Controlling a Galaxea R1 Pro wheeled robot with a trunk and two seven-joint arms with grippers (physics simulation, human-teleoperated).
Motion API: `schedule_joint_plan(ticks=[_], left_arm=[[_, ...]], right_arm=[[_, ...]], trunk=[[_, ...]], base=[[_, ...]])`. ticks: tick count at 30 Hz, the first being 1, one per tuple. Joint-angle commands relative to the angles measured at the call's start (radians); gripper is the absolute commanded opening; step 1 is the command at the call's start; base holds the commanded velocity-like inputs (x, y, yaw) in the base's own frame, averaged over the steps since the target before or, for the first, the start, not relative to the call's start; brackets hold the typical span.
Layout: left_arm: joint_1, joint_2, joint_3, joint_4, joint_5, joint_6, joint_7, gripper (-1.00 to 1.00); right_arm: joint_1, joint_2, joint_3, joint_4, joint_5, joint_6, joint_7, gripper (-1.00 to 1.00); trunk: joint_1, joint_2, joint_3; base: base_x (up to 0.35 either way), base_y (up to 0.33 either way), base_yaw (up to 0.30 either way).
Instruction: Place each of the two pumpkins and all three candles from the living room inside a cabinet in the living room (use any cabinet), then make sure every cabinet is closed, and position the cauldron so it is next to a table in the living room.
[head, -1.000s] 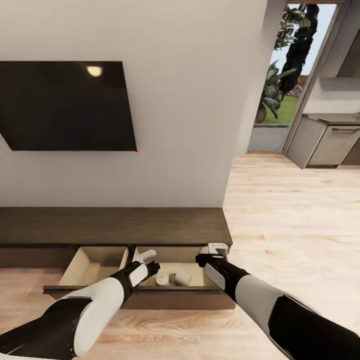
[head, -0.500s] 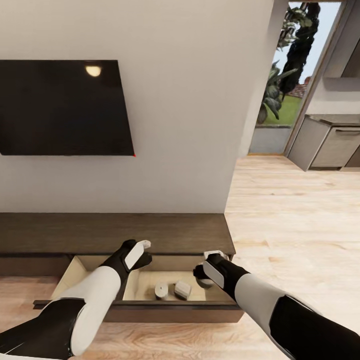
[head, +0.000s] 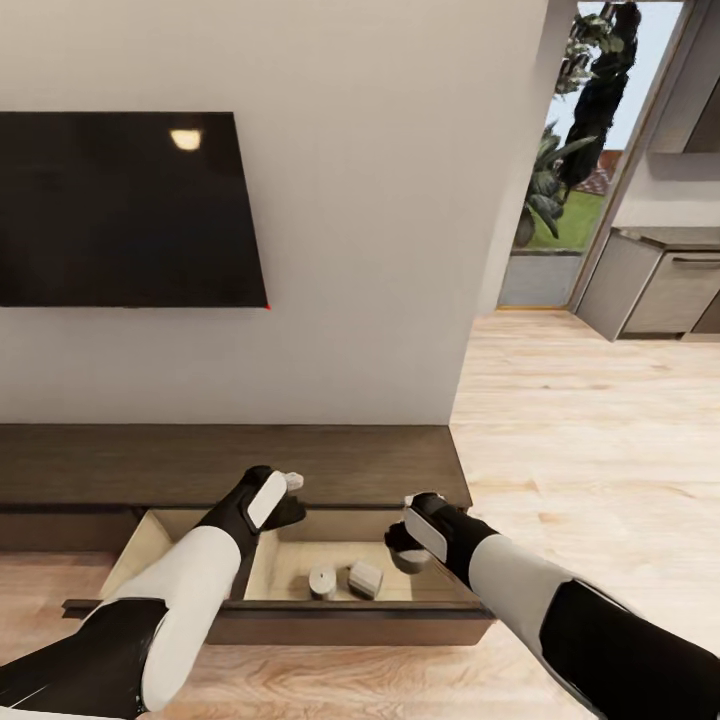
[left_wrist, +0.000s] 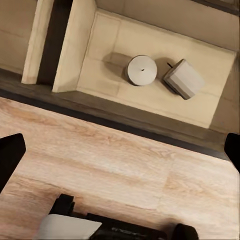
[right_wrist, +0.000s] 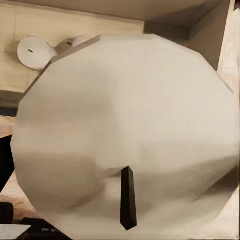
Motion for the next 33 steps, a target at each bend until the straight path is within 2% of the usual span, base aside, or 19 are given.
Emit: schedule_joint_plan(ticks=[1, 4, 6, 8, 13, 15, 18, 24, 27, 33], left_arm=[[0.0, -0.002, 0.003, -0.047, 0.009, 0.089, 0.008, 1.0], [-0.002, -0.007, 0.002, -0.103, 0.008, 0.219, 0.008, 1.0], [-0.045, -0.008, 0.001, -0.037, 0.009, 0.253, 0.005, 1.0], [-0.086, -0.009, 0.0, 0.015, 0.009, 0.262, 0.003, 1.0], [-0.274, -0.007, 0.001, 0.215, 0.01, 0.272, 0.004, 1.0], [-0.314, -0.006, 0.001, 0.25, 0.011, 0.27, 0.01, 1.0], [-0.343, -0.006, 0.005, 0.268, 0.013, 0.267, 0.023, 1.0], [-0.357, -0.006, 0.072, 0.267, 0.025, 0.265, 0.032, 1.0], [-0.357, -0.007, 0.08, 0.27, 0.023, 0.259, 0.034, 1.0], [-0.356, 0.001, 0.084, 0.299, 0.022, 0.238, 0.038, 1.0]], right_arm=[[-0.025, -0.001, 0.007, -0.001, -0.013, 0.05, -0.008, -1.0], [-0.074, 0.0, 0.006, -0.001, -0.014, 0.15, -0.008, -1.0], [-0.09, 0.001, 0.006, -0.001, -0.014, 0.2, -0.009, -1.0], [-0.098, 0.002, 0.006, -0.001, -0.013, 0.221, -0.009, -1.0], [-0.157, 0.003, 0.006, 0.0, -0.013, 0.273, -0.008, -1.0], [-0.168, 0.004, 0.006, 0.001, -0.013, 0.276, -0.012, -1.0], [-0.179, 0.004, 0.007, 0.0, -0.013, 0.279, -0.019, -1.0], [-0.185, 0.004, 0.009, 0.023, -0.019, 0.252, -0.022, -1.0], [-0.185, 0.005, 0.012, 0.077, -0.023, 0.219, -0.02, -1.0], [-0.184, 0.004, 0.011, 0.107, -0.025, 0.203, -0.019, -1.0]], trunk=[[0.004, -0.008, -0.004], [0.016, -0.029, -0.014], [0.023, -0.043, -0.02], [0.031, -0.057, -0.026], [0.05, -0.092, -0.042], [0.058, -0.106, -0.048], [0.069, -0.127, -0.058], [0.092, -0.169, -0.077], [0.104, -0.19, -0.086], [0.127, -0.232, -0.105]], base=[[0.0, 0.0, 0.0], [0.0, 0.0, 0.0], [0.0, 0.0, 0.0], [0.0, 0.0, 0.0], [0.0, 0.0, 0.0], [0.0, 0.0, 0.0], [0.0, 0.0, 0.0], [0.0, 0.0, 0.0], [0.0, 0.0, 0.0], [0.0, 0.0, 0.0]])
